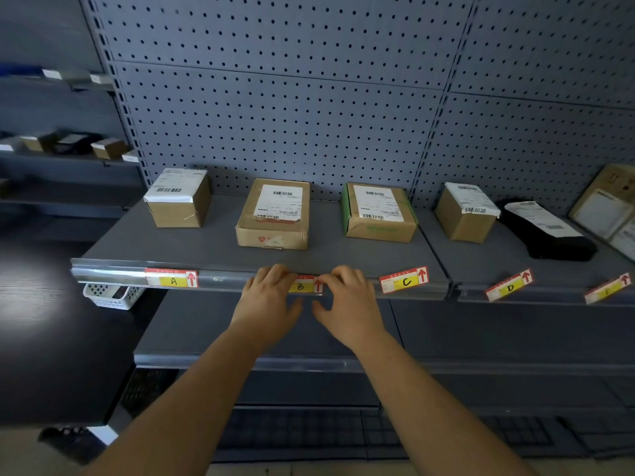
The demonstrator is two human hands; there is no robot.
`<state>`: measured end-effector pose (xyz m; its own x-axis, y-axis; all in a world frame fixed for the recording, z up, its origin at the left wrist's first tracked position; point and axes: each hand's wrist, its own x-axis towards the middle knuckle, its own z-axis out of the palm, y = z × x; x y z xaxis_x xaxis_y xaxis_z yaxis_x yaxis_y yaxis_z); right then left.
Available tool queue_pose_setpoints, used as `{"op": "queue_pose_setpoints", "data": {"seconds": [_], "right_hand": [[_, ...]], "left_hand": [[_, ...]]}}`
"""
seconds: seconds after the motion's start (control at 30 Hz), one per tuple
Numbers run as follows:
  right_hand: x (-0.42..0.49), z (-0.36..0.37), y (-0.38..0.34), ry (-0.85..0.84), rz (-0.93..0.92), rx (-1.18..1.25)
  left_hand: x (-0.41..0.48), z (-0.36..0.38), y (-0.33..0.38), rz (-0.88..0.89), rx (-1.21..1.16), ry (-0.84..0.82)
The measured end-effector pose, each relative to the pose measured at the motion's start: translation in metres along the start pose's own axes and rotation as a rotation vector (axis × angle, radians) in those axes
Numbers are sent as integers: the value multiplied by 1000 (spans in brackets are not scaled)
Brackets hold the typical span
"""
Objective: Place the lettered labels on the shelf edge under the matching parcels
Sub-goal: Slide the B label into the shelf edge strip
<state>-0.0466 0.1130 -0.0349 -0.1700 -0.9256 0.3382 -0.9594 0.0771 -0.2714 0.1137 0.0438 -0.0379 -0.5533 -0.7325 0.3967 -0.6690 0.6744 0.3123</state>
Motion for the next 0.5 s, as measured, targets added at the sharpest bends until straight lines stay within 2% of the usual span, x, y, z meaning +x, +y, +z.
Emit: {"op": "queue_pose_setpoints", "data": {"seconds": [0.5], "right_hand": [[-8,2,0,55,-36,-64]], "left_hand": [[-6,-6,-7,7,26,-56]]}}
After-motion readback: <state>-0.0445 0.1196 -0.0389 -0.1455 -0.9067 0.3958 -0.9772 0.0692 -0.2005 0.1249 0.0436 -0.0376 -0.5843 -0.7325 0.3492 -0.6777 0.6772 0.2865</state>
